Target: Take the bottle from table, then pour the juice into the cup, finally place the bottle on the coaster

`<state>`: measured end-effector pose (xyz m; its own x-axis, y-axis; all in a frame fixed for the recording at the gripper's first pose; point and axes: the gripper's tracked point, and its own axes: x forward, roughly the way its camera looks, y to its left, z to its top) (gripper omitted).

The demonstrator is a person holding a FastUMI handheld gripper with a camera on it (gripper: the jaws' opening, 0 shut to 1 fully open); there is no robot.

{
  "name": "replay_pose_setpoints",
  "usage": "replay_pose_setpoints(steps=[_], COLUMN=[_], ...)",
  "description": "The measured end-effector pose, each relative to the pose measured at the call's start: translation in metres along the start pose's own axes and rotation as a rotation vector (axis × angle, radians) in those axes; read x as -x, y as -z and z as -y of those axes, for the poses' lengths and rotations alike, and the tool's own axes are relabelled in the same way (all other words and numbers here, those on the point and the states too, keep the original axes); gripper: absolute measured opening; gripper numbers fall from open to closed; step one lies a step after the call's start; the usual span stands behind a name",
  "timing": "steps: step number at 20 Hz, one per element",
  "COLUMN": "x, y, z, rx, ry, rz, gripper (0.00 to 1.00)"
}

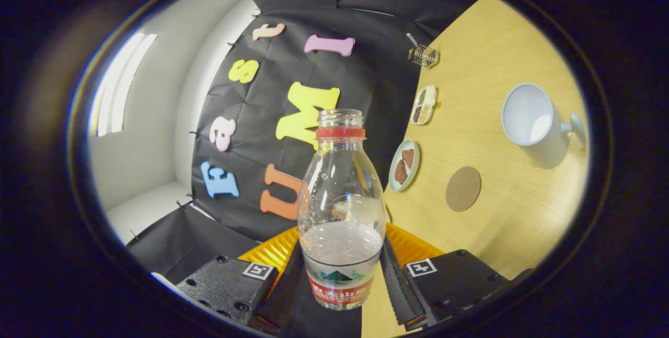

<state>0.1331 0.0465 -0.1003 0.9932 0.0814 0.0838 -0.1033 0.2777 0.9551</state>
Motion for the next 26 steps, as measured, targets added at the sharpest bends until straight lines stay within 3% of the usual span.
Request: replay_pose_setpoints(steps=[12,20,26], x=[-0.001,0.000,0.003], y=[-0.020,-0.034,-0.027], z=[0.023,0.030,0.026], rx=[-0.391,-0.547,-0.559], ry=[-0.025,-0.050,-0.048], rz=[0.038,0.060,0.043], gripper=[0.77,0.77,0.77])
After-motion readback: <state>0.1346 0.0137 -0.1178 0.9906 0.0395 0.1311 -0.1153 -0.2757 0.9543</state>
